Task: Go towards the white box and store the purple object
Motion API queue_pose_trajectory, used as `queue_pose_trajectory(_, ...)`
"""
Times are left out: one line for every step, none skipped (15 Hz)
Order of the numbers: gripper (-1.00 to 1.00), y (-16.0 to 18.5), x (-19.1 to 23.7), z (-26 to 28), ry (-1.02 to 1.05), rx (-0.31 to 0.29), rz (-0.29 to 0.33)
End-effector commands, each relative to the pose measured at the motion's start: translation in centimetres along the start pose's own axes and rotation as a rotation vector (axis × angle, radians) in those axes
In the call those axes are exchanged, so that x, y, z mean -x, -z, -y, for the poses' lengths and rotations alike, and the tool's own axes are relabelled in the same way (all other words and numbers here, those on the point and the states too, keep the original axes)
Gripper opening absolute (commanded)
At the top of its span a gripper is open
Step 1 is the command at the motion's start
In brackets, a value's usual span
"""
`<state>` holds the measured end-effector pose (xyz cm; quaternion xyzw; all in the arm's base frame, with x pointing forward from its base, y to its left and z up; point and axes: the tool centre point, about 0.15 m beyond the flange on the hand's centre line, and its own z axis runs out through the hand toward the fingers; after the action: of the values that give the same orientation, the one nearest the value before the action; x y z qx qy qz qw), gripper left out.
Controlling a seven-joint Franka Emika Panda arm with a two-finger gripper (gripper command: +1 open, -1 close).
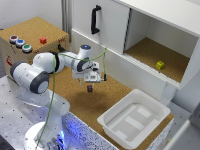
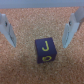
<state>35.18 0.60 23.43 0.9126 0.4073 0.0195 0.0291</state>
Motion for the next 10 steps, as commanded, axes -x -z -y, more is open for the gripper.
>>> queue_pose_trajectory(1.0,-3.0,-0.53,-2.94,0.055,-0.047,0.079)
queue_pose_trajectory(1.0,-3.25,-0.55,-3.09,0.056,-0.055,0.079)
queue_pose_trajectory(1.0,-3.37,-0.65,-3.04,0.061,-0.056,0.076)
queue_pose_trajectory(1.0,-3.4,-0.75,-3.01,0.064,-0.056,0.074)
queue_pose_trajectory(1.0,-3.5,-0.89,-2.86,0.065,-0.059,0.07)
queue_pose_trajectory(-1.0,-3.55,-0.85,-2.95,0.059,-0.066,0.068)
queue_pose_trajectory(-1.0,-3.72,-0.83,-2.95,0.058,-0.068,0.068)
queue_pose_trajectory(-1.0,-3.78,-0.85,-2.99,0.057,-0.071,0.067)
queue_pose_trajectory(-1.0,-3.8,-0.94,-2.97,0.057,-0.073,0.065)
queue_pose_trajectory(-1.0,-3.88,-1.06,-2.89,0.053,-0.081,0.06)
